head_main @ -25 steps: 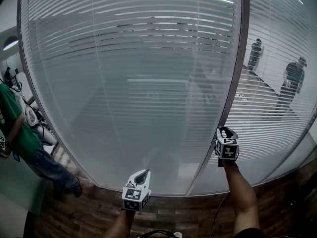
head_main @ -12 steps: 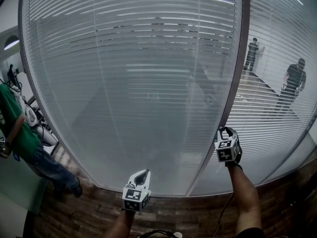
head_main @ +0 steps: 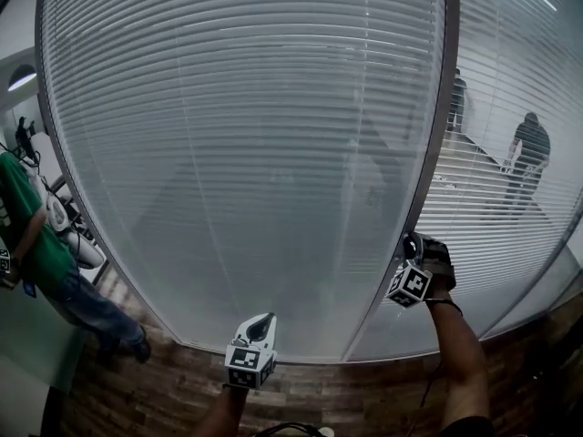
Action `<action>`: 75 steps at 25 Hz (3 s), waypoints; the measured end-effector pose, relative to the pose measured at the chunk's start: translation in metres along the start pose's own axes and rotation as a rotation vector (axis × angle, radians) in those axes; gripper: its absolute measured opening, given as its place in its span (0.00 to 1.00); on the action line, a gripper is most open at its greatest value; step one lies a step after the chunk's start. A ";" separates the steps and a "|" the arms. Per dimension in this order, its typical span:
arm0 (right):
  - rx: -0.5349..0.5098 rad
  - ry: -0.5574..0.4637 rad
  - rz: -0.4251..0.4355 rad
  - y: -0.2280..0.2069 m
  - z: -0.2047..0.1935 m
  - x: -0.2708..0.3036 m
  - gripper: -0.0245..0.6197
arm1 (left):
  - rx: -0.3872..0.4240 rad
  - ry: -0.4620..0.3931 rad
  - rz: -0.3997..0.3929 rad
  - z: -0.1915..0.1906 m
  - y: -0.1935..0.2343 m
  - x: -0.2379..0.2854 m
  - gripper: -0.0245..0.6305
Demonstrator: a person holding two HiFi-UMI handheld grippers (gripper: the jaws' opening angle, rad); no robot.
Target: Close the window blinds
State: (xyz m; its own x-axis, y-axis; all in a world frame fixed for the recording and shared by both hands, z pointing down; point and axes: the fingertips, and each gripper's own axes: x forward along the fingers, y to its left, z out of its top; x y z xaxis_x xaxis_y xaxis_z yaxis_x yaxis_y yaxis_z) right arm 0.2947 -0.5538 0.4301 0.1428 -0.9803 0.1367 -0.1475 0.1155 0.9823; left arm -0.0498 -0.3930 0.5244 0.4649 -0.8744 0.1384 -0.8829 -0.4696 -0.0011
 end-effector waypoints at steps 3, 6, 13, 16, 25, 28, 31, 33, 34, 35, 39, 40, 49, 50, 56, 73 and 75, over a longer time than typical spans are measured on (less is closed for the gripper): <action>-0.235 -0.009 -0.036 0.000 0.009 -0.005 0.24 | 0.000 -0.001 -0.002 0.000 0.000 0.000 0.03; -0.381 -0.039 -0.074 0.000 0.018 -0.005 0.24 | 0.001 -0.003 -0.007 0.002 -0.001 0.000 0.03; -0.414 -0.037 -0.070 0.002 0.019 -0.006 0.24 | 0.006 -0.007 -0.009 0.004 -0.001 -0.003 0.03; -0.345 -0.023 -0.041 0.002 0.014 -0.006 0.24 | 0.001 -0.002 0.002 0.005 0.002 -0.005 0.03; 0.065 -0.014 -0.002 0.002 0.000 -0.006 0.24 | 0.005 0.013 0.012 0.000 0.009 -0.010 0.03; 0.345 -0.013 0.035 -0.007 0.000 -0.017 0.24 | 0.000 -0.001 0.014 0.003 0.008 -0.011 0.03; 0.576 -0.034 0.039 -0.021 0.002 -0.028 0.24 | -0.005 -0.009 0.013 0.008 0.006 -0.011 0.03; 0.700 -0.063 0.042 -0.029 0.003 -0.034 0.24 | -0.024 -0.008 0.011 0.008 0.007 -0.011 0.03; 0.760 -0.078 0.049 -0.031 0.005 -0.038 0.24 | -0.037 -0.005 0.002 0.005 0.008 -0.011 0.03; 0.818 -0.092 0.057 -0.032 0.006 -0.042 0.24 | -0.049 0.000 -0.009 -0.002 0.009 -0.011 0.03; 1.050 -0.152 0.104 -0.032 0.020 -0.069 0.24 | -0.086 0.004 0.007 -0.010 0.021 -0.020 0.03; 1.087 -0.173 0.097 -0.032 0.022 -0.074 0.21 | -0.092 0.002 0.013 -0.009 0.024 -0.022 0.03; 1.171 -0.233 0.052 -0.006 0.054 -0.109 0.04 | -0.080 -0.014 0.023 -0.007 0.040 -0.034 0.03; 1.192 -0.235 0.057 -0.004 0.061 -0.116 0.04 | -0.077 -0.017 0.023 -0.006 0.042 -0.036 0.03; 1.294 -0.216 0.102 0.037 0.092 -0.155 0.04 | -0.062 -0.022 0.041 0.006 0.050 -0.062 0.03; 1.338 -0.172 0.115 0.106 0.155 -0.250 0.04 | -0.054 0.006 0.015 -0.014 0.076 -0.122 0.03; 1.345 -0.182 0.126 0.115 0.159 -0.260 0.04 | -0.048 -0.004 0.008 -0.012 0.070 -0.126 0.03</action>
State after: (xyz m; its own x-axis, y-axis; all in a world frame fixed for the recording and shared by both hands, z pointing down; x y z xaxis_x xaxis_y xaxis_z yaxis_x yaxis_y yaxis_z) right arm 0.0845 -0.3113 0.4874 -0.0563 -0.9940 0.0938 -0.9958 0.0627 0.0673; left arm -0.1712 -0.3148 0.5192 0.4581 -0.8786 0.1350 -0.8886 -0.4563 0.0457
